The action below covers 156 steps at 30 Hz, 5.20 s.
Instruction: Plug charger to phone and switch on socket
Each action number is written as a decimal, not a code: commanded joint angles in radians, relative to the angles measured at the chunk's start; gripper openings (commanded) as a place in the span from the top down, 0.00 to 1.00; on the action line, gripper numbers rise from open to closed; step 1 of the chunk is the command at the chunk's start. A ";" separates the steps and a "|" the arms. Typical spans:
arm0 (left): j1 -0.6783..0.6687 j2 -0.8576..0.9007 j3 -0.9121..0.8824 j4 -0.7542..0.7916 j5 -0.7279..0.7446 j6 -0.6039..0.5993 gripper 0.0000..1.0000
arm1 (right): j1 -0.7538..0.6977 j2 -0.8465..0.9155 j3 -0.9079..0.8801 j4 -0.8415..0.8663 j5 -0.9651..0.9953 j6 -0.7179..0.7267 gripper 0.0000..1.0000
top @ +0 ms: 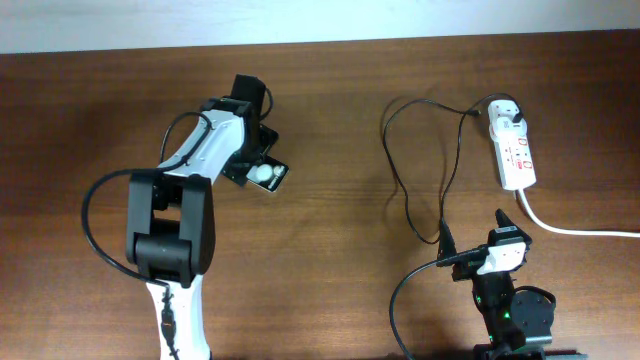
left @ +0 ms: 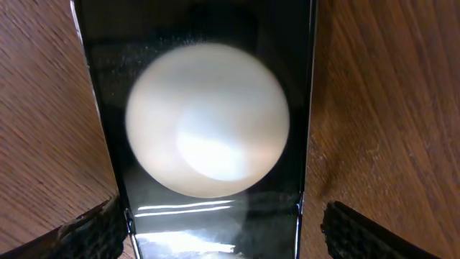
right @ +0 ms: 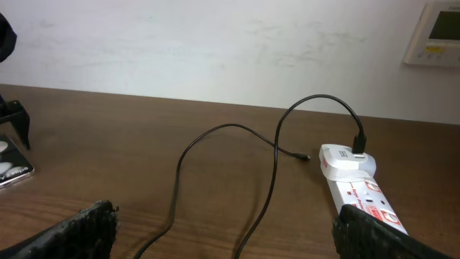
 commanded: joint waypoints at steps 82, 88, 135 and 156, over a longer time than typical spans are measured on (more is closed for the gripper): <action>0.024 -0.383 -0.019 -0.190 0.039 0.217 0.36 | -0.005 -0.006 -0.006 -0.004 0.005 -0.007 0.01; 0.024 -0.694 -0.019 -0.306 0.040 0.273 0.37 | -0.005 -0.006 -0.006 -0.004 0.005 -0.007 0.01; 0.024 -0.825 -0.825 0.273 0.998 -0.012 0.37 | -0.005 -0.006 -0.006 -0.004 0.005 -0.006 0.01; 0.024 -0.825 -0.825 0.274 0.986 -0.011 0.32 | -0.004 0.026 0.047 -0.096 -0.685 0.798 0.01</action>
